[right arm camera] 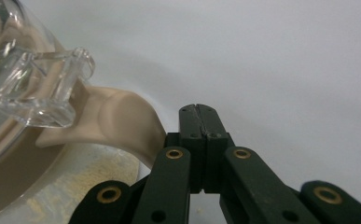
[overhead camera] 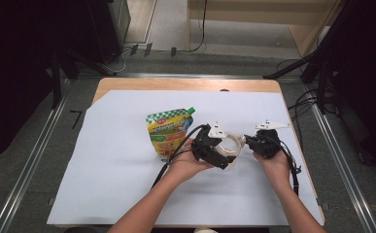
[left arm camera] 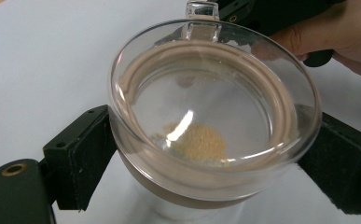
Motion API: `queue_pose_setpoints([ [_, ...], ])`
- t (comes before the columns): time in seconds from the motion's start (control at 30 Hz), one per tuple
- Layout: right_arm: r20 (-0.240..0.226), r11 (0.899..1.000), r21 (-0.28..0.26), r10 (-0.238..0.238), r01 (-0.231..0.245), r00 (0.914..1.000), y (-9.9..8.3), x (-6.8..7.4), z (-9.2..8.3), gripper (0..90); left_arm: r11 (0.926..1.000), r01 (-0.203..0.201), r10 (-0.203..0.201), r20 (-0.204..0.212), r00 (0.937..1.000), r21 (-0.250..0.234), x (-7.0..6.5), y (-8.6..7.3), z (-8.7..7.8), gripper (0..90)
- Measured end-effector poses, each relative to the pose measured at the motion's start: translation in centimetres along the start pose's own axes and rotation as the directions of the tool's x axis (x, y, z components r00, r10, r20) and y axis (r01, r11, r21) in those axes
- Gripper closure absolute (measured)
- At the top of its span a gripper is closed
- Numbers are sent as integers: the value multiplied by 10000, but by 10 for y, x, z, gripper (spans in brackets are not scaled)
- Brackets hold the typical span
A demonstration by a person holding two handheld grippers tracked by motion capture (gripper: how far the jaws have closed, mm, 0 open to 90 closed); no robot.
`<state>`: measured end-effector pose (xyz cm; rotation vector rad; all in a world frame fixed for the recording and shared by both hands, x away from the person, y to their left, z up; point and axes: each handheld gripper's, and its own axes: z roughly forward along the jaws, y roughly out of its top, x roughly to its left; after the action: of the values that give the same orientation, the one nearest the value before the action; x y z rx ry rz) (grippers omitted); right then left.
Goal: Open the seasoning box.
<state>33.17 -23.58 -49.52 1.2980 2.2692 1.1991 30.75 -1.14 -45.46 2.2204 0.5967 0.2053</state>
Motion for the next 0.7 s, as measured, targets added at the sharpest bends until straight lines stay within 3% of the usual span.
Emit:
queue_pose_setpoints([
  [0.07, -31, 10000, 1, -13, 13, 10000, 0, 1, 0, 900, 9999, -139, 140, -49, 9999, 54, 0, 3, -3, 110],
  [0.47, -55, 10000, -15, -66, 66, 10000, 0, 1, 0, 900, 9999, -105, 106, 88, 9999, -97, 1, 6, -7, 115],
  [0.7, -100, 10000, -21, -94, 94, 9999, 0, 1, -1, 900, 9999, -116, 113, 264, 9996, 107, 2, 15, -10, 112],
])
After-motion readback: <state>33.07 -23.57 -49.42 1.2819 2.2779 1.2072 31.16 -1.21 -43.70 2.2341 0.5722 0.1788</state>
